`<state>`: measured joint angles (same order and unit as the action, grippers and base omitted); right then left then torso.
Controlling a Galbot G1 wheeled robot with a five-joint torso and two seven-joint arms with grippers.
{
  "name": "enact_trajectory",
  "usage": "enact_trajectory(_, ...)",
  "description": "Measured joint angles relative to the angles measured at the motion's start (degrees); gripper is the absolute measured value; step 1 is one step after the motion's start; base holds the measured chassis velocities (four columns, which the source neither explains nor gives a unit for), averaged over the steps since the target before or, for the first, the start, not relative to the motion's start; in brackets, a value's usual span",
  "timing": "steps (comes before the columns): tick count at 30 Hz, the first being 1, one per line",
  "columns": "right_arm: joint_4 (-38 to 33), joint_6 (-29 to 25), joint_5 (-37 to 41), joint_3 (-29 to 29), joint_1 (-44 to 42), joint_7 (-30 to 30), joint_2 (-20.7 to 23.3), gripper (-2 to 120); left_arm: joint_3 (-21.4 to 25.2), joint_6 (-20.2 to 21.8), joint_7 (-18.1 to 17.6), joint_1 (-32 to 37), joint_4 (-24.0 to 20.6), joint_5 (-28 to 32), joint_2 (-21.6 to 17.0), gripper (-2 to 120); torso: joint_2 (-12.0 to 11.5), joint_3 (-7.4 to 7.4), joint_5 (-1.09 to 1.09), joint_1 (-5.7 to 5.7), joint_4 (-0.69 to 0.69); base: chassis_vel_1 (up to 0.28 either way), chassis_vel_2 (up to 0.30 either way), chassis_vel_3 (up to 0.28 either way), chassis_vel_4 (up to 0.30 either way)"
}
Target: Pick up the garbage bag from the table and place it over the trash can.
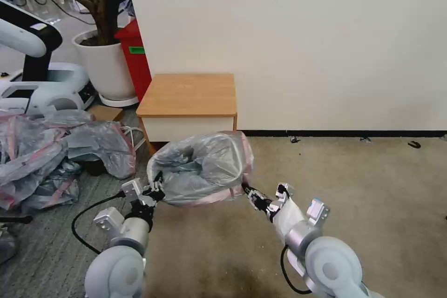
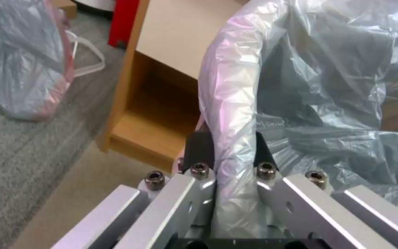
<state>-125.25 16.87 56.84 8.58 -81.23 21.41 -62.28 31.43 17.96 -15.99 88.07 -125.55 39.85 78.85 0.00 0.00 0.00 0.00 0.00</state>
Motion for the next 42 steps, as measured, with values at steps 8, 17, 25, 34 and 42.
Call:
enact_trajectory(8, -0.64, -2.99, -4.46, 0.22, -1.28, -5.48, 2.22, 82, 0.98, -0.02, -0.28, -1.16, 1.29, 1.96, -1.66, 4, 0.00, 0.00, 0.00, 0.00, 0.00, 0.000, 0.000, 0.000, 0.000)
enact_trajectory(17, -1.78, -5.68, -1.30, 3.88, -1.22, -11.22, 5.00, 107, 1.33, -0.06, -0.36, -1.74, 2.28, 3.34, -3.43, 4, 0.00, 0.00, 0.01, 0.00, 0.00, 0.000, 0.000, 0.000, 0.000)
enact_trajectory(25, -2.01, -4.41, 9.58, 4.06, 3.28, -18.50, 11.07, 114, 1.66, -0.37, 2.25, -0.56, 1.98, 4.29, -5.54, 4, 0.00, 0.00, 0.00, 0.00, 0.01, 0.000, 0.000, 0.000, 0.000)
enact_trajectory(34, 5.53, -0.64, 12.56, 0.27, 11.71, -19.66, 14.44, 109, 3.73, -2.02, 6.12, 2.13, 0.53, 4.84, -8.12, 4, 0.00, 0.00, 0.01, 0.00, 0.01, 0.000, 0.000, 0.000, 0.000)
enact_trajectory(42, 7.87, -0.47, 13.50, -2.06, 14.18, -20.20, 15.46, 86, 4.54, -2.31, 7.26, 3.15, -0.91, 5.16, -9.25, 4, 0.00, 0.00, 0.00, 0.00, 0.00, 0.000, 0.000, 0.000, 0.000)
